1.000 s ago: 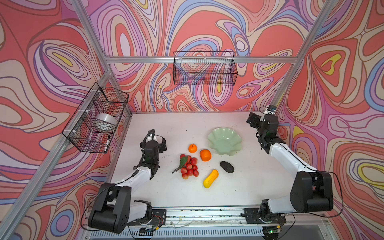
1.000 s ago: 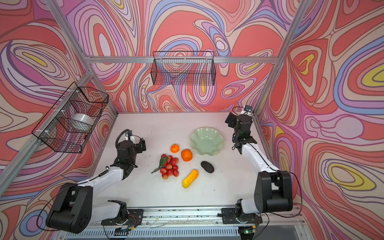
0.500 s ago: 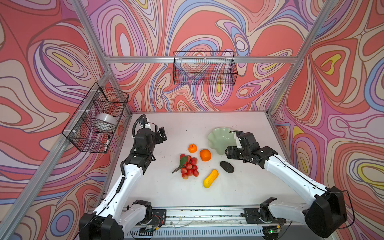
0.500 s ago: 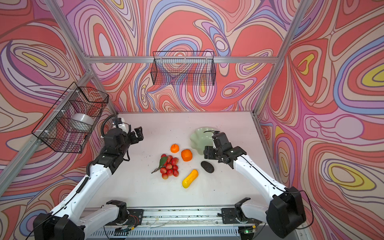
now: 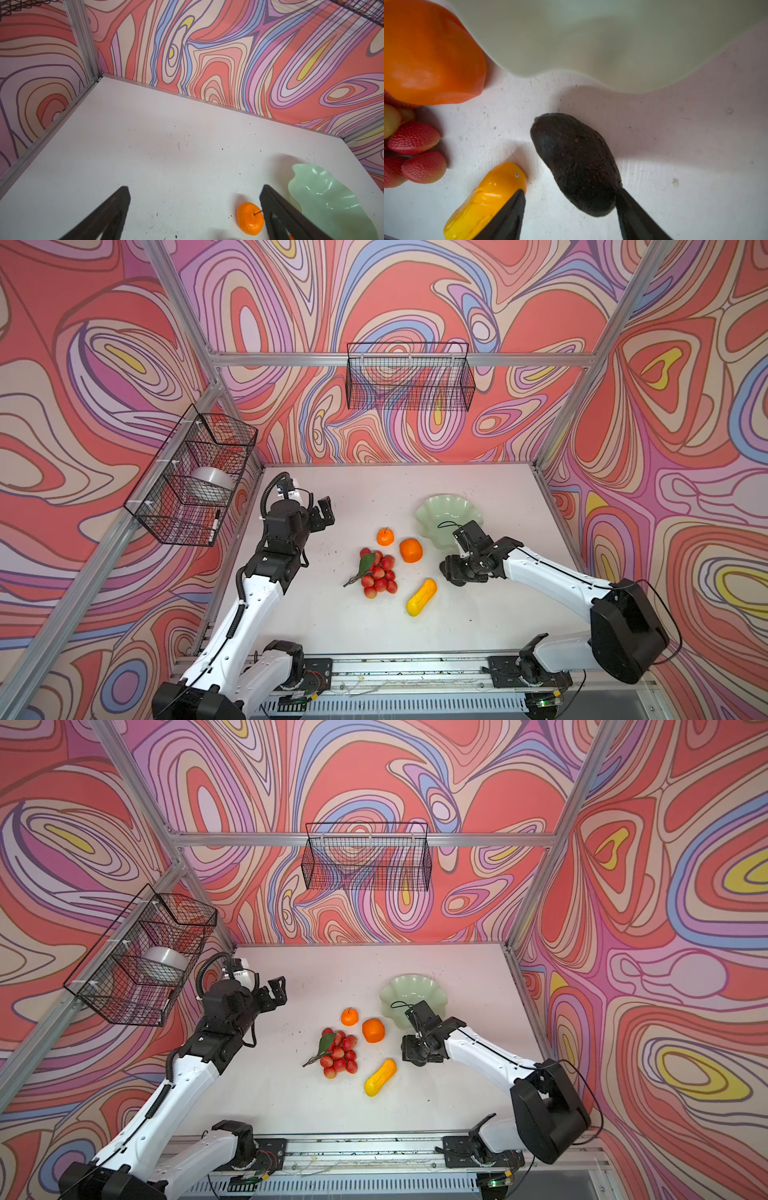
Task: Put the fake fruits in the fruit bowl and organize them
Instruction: 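Reach the right gripper to the dark avocado and grasp it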
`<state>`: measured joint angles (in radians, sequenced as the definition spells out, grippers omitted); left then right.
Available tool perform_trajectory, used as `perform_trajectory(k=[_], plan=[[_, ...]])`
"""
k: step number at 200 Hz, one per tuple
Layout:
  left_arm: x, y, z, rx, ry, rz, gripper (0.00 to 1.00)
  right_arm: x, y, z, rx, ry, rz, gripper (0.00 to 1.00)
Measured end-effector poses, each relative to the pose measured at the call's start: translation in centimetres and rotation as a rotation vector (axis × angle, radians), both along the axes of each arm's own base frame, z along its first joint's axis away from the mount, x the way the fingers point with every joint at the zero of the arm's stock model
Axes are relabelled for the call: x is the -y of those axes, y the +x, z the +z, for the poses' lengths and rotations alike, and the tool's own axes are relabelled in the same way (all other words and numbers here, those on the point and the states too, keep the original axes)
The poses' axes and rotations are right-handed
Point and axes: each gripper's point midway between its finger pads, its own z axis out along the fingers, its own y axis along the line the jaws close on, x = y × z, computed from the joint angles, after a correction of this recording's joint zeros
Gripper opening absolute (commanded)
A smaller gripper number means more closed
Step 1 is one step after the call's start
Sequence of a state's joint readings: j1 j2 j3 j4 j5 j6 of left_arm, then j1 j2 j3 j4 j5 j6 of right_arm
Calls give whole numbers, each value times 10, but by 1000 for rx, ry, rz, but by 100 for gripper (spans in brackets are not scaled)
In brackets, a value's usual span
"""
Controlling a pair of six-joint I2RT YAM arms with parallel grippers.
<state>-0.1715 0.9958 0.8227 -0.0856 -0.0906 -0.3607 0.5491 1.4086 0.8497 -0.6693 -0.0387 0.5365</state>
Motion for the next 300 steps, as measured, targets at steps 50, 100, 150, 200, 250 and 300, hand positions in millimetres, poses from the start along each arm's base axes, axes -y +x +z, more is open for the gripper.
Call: perform_trajectory(k=[50, 100, 150, 200, 250, 300], plan=[[0, 0, 0, 0, 0, 0, 99, 3, 7, -24, -13, -82, -9, 64], [-1, 0, 0, -1, -1, 4, 99, 3, 15, -22, 37, -145, 7, 43], [0, 0, -7, -16, -3, 5, 99, -17, 2, -8, 80, -186, 126, 40], [-1, 0, -8, -19, -5, 7, 99, -12, -16, 14, 91, -191, 129, 77], [-1, 0, -9, -21, -5, 6, 99, -32, 8, 8, 91, -198, 116, 77], [-1, -2, -6, -11, -7, 7, 100, -46, 38, -14, 83, -256, 42, 72]])
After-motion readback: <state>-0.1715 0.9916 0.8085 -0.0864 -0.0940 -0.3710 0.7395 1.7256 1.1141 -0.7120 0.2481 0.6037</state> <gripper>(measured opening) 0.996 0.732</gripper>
